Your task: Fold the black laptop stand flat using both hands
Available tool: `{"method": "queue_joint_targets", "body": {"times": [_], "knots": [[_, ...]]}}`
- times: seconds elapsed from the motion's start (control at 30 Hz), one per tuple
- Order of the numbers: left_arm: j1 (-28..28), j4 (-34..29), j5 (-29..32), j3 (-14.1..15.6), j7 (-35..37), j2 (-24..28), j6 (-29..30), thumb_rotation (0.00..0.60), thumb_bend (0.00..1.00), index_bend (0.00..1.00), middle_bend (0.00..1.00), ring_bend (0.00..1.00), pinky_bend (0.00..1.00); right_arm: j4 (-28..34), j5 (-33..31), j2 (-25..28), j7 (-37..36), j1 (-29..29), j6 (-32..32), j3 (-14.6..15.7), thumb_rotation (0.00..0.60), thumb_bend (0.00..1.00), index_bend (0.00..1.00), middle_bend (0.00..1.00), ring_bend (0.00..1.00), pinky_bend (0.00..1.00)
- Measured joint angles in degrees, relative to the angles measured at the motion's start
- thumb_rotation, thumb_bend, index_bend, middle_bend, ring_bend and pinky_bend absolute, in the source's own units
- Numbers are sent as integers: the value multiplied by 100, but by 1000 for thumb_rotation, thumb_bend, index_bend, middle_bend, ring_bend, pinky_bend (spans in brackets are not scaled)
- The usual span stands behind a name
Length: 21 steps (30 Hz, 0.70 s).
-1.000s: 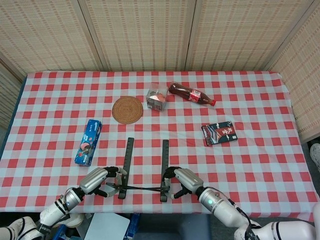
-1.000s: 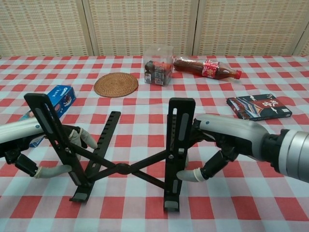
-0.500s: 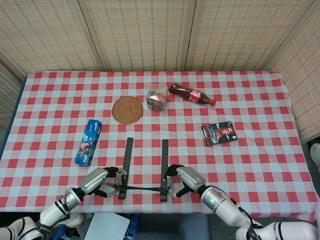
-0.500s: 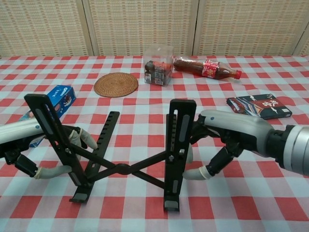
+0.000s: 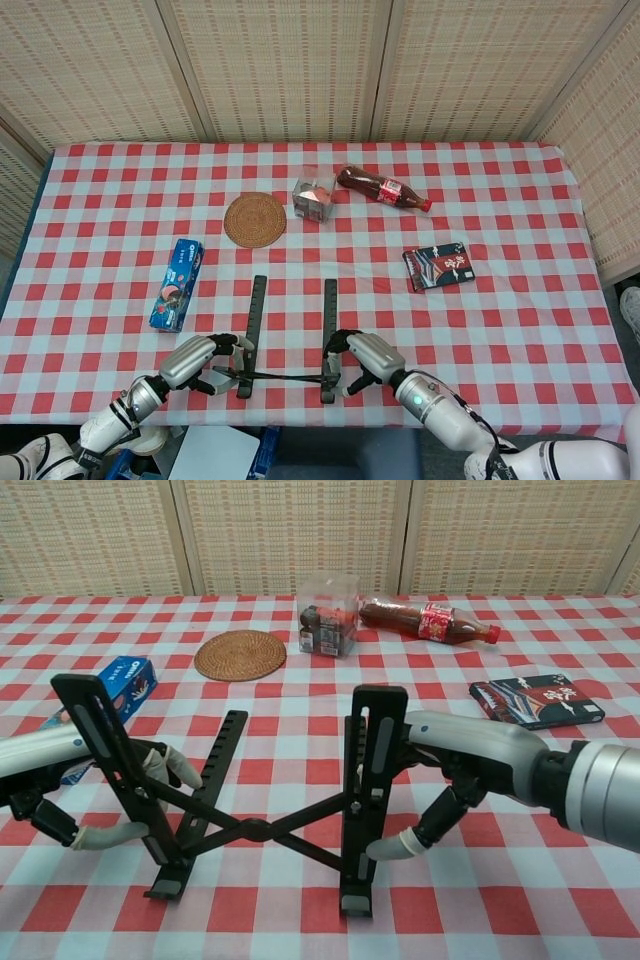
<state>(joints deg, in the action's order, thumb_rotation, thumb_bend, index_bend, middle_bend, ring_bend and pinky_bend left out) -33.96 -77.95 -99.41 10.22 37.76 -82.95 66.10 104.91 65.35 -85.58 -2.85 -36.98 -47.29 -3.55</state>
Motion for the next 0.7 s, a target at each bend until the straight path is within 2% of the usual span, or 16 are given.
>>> {"method": "queue_joint_targets", "body": {"times": [0.13,0.3,0.47,0.63,0.7], "knots": [[3,20,-5,3,17,-9,6,600,375,528,261,239,299,-9,-32,-21,20,-3,1,-15,600,187,615,346,158,143],[3,37,-8,-2,28,-14,15,600,375,529,261,238,299,-2,-20,-47,27,14,-31,-20,600,308,617,356,165,143],[-2,38,-4,-6,45,-5,12,600,375,531,261,238,299,-11,-11,-77,43,31,-55,-19,600,379,634,366,169,143],[-4,37,-22,4,48,1,18,600,375,531,261,238,300,0,14,-60,48,46,-63,-11,600,380,635,365,170,143],[-5,35,-32,6,42,1,24,600,375,530,261,238,299,15,51,-42,42,57,-71,-4,600,346,635,356,170,144]]}}
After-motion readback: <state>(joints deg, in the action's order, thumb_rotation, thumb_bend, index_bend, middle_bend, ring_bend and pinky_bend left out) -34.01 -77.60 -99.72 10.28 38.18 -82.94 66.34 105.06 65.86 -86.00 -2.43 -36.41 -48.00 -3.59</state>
